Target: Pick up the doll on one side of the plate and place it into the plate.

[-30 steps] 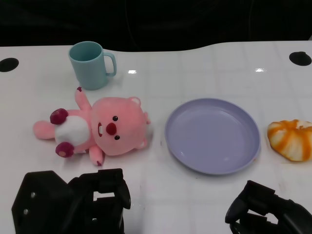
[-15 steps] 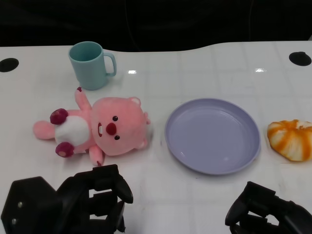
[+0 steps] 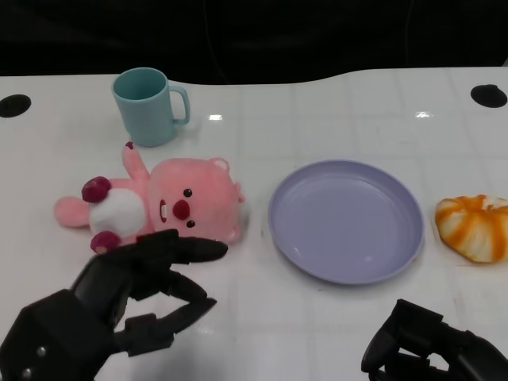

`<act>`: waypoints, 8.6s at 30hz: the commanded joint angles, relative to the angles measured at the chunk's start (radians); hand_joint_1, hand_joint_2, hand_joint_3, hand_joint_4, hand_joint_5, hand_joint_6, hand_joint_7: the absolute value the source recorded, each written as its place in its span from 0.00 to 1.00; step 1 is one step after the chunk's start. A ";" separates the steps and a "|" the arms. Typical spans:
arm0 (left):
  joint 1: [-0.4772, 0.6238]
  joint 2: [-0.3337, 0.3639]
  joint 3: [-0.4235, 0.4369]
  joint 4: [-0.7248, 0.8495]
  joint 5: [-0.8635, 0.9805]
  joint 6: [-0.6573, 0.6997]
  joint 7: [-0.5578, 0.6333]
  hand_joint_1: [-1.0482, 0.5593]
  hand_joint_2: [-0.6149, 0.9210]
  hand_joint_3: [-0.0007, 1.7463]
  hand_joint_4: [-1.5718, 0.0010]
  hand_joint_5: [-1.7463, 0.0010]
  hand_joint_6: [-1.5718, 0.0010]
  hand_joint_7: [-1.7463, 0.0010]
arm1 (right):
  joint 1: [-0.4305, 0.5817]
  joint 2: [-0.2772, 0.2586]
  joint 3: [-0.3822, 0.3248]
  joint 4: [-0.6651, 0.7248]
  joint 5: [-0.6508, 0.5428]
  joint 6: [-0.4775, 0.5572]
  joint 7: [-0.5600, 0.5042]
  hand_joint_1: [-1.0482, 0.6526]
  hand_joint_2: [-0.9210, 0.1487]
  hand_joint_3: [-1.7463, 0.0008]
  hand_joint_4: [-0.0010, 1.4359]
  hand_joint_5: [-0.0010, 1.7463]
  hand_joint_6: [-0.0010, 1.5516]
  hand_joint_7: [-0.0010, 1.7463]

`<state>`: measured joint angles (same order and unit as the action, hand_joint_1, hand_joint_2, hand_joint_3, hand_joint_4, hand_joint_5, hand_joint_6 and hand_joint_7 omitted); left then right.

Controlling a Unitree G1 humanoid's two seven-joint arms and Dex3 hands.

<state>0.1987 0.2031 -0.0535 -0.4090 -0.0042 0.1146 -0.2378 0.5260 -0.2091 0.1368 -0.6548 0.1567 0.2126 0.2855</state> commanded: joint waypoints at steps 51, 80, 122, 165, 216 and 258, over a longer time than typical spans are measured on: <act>-0.731 0.224 -0.287 0.701 0.967 0.118 -0.134 0.16 1.00 0.01 0.97 0.87 0.89 0.99 | 0.012 -0.010 0.013 -0.009 -0.026 -0.016 -0.015 0.47 0.22 0.50 0.48 1.00 0.33 0.95; -0.978 0.091 -0.501 1.421 0.853 -0.078 0.152 0.27 1.00 0.00 0.84 0.91 0.79 0.98 | 0.009 -0.005 0.024 -0.031 -0.037 0.005 -0.023 0.47 0.14 0.55 0.47 1.00 0.30 0.95; -0.764 0.189 -0.287 1.028 0.566 -0.172 0.283 0.57 0.82 0.48 0.45 0.00 0.55 0.00 | -0.028 0.003 0.030 -0.024 -0.023 0.030 -0.047 0.50 0.08 0.58 0.45 1.00 0.27 0.97; -1.070 -0.253 -0.408 1.179 0.592 -0.067 0.235 0.52 0.79 0.55 0.44 0.00 0.54 0.00 | -0.024 0.024 0.120 -0.029 -0.060 0.042 -0.082 0.49 0.09 0.59 0.46 1.00 0.27 0.99; -0.879 0.041 -0.365 0.744 0.545 -0.189 -0.050 0.06 1.00 0.32 1.00 1.00 1.00 1.00 | -0.053 0.013 0.053 0.016 -0.023 0.023 -0.050 0.48 0.10 0.59 0.46 1.00 0.28 0.98; -0.056 -0.108 0.028 -0.086 -0.203 0.334 0.063 0.66 0.69 0.84 0.43 0.02 0.46 0.13 | -0.059 0.001 0.041 -0.019 -0.028 0.040 -0.033 0.46 0.08 0.61 0.47 1.00 0.30 0.96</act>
<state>0.1239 0.1003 -0.0386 -0.4669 -0.1929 0.4177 -0.1951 0.4676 -0.1977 0.1839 -0.6562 0.1258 0.2474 0.2526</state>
